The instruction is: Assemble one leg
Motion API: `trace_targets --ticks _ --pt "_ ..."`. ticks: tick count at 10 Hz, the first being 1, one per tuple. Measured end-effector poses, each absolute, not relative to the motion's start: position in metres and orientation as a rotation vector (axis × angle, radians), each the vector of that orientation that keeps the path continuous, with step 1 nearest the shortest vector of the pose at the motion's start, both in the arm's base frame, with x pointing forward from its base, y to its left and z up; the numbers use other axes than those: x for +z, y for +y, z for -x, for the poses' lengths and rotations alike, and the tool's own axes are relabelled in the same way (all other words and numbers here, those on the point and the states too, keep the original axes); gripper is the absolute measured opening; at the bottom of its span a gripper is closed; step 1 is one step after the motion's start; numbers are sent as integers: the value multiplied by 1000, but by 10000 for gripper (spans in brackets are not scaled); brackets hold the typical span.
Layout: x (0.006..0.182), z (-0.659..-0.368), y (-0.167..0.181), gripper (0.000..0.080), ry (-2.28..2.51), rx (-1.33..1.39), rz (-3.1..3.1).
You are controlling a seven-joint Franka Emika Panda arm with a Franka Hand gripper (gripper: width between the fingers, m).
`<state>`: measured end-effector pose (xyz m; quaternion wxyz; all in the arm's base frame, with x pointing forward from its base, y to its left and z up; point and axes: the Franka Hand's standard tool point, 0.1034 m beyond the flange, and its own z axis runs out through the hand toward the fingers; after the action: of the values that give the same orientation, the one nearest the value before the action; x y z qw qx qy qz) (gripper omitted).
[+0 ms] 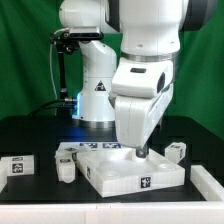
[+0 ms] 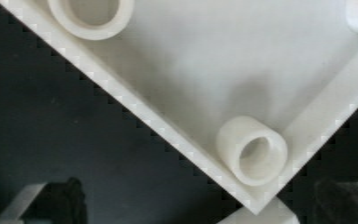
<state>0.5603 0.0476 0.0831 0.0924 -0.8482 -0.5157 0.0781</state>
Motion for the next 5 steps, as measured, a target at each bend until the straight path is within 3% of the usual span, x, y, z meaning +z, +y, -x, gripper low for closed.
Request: trace_targets --ticks 3,5 --pt "83 -560 47 650 -1532 234 2517" --pt "95 -566 32 650 -1502 161 2598"
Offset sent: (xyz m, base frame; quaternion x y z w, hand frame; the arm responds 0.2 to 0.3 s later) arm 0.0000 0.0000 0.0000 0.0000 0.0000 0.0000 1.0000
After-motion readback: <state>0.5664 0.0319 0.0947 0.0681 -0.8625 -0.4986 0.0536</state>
